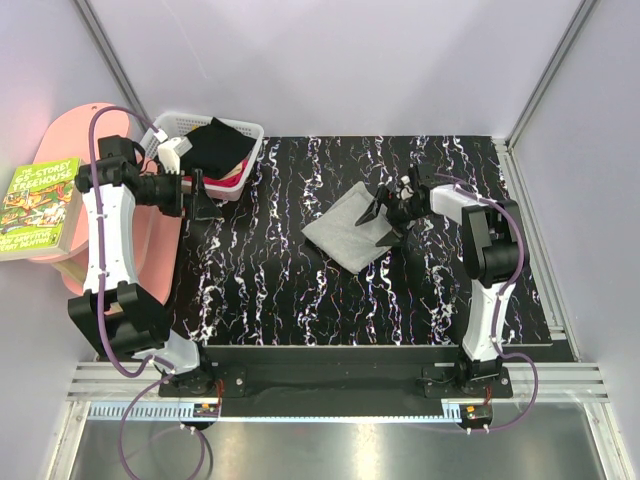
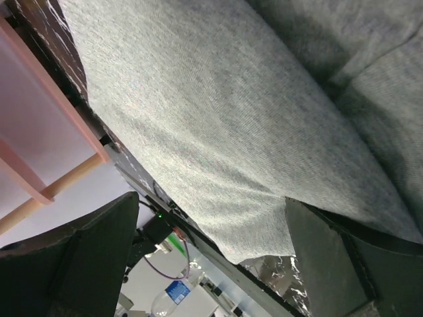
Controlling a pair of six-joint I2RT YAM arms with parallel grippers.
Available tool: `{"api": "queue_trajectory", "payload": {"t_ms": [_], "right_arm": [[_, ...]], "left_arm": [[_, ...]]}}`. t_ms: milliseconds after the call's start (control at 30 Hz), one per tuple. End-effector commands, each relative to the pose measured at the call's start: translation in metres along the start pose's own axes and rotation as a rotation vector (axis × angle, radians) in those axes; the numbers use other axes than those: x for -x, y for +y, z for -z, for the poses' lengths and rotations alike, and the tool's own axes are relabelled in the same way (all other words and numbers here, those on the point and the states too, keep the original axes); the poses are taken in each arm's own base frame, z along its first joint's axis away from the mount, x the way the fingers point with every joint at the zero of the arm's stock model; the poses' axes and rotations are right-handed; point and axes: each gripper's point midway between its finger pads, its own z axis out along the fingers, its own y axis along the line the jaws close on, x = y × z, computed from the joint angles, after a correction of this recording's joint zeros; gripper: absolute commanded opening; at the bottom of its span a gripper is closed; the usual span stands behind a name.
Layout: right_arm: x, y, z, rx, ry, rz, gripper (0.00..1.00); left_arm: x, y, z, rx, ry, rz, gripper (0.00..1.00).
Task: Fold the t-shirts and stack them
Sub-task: Smooth out wrinkles on the folded tshirt
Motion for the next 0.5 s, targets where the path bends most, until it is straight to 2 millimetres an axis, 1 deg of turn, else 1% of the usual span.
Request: {"api": "queue_trajectory", "payload": {"t_ms": [0, 67, 100, 167, 200, 233, 267, 300, 333, 367, 400, 467], "right_arm": [[0.0, -0.038, -0.01, -0.151, -0.027, 0.036, 1.0], [0.002, -0.033, -0.002, -0.162, -0.039, 0.061, 1.0], [0.002, -0.023, 0.003, -0.142, -0.04, 0.069, 1.0], [0.001, 0.006, 0.021, -0.073, -0.058, 0.1, 1.0], [0.005, 0.025, 0.032, -0.033, -0.076, 0.121, 1.0], [0.003, 0.05, 0.049, 0.019, -0.102, 0.157, 1.0], [0.0, 0.068, 0.059, 0.068, -0.102, 0.172, 1.0], [0.005, 0.091, 0.073, 0.106, -0.139, 0.214, 1.0], [0.005, 0.107, 0.083, 0.126, -0.166, 0.247, 1.0], [0.005, 0.118, 0.087, 0.148, -0.166, 0.256, 1.0], [0.008, 0.135, 0.095, 0.182, -0.179, 0.284, 1.0], [0.012, 0.139, 0.086, 0.192, -0.156, 0.278, 1.0]], "left_arm": [[0.012, -0.004, 0.007, 0.012, -0.031, -0.058, 0.98], [0.011, -0.004, 0.006, 0.005, -0.028, -0.054, 0.98], [0.01, -0.004, 0.005, 0.004, -0.025, -0.051, 0.98], [0.009, -0.003, 0.005, 0.005, -0.023, -0.053, 0.98], [0.008, -0.003, 0.004, 0.006, -0.021, -0.052, 0.98], [0.008, -0.003, 0.005, 0.009, -0.021, -0.053, 0.98], [0.007, -0.002, 0.005, 0.011, -0.02, -0.053, 0.99], [0.007, -0.003, 0.005, 0.01, -0.019, -0.053, 0.99], [0.007, -0.003, 0.005, 0.01, -0.02, -0.055, 0.99], [0.008, -0.004, 0.006, 0.009, -0.024, -0.053, 0.99], [0.008, -0.005, 0.006, 0.006, -0.024, -0.051, 0.99], [0.009, -0.007, 0.006, -0.006, -0.029, -0.044, 0.99]]}}
